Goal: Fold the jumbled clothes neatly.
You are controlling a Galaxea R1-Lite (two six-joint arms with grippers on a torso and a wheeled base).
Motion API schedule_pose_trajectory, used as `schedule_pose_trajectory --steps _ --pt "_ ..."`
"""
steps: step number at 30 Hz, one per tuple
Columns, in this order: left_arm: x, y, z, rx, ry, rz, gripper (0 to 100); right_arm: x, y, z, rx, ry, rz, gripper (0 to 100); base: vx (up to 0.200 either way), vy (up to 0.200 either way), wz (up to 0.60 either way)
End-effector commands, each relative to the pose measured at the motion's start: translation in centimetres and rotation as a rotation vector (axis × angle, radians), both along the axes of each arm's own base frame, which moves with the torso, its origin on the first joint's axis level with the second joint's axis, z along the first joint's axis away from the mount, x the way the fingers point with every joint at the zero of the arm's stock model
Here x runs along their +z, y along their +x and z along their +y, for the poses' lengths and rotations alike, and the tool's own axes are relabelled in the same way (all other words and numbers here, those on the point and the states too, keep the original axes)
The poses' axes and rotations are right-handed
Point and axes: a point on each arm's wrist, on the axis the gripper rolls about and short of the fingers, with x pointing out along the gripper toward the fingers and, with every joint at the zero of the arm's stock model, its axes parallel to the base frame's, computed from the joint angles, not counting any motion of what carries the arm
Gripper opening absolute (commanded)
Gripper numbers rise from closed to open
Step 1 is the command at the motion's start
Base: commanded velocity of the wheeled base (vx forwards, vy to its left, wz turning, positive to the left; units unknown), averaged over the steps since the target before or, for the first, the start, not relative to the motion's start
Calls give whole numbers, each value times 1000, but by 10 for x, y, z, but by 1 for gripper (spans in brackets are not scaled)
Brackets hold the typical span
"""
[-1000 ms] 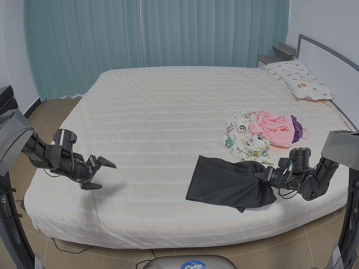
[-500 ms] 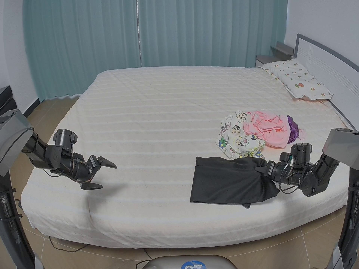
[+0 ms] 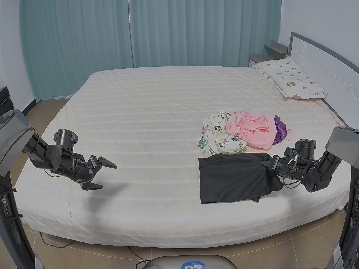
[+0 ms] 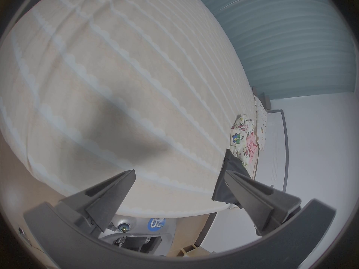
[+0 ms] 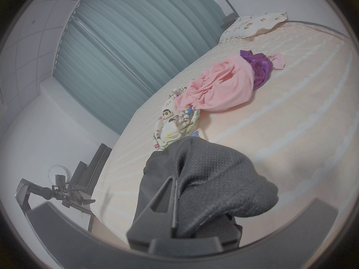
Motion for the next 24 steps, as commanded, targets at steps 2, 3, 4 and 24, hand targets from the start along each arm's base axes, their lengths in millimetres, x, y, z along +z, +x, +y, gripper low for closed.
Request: schedule_pose_trajectory --steps 2,3,4,24 --pt "0 0 0 1 0 1 100 -2 4 -5 -13 1 -4 0 0 -200 0" --pt "0 0 0 1 0 1 100 -3 6 -6 -16 1 -7 0 0 -200 0" --pt "-1 0 0 1 0 3 100 -2 8 -7 -18 1 -13 0 0 -200 0" --pt "-1 0 0 1 0 3 100 -12 19 -10 -24 -2 21 0 0 -200 0"
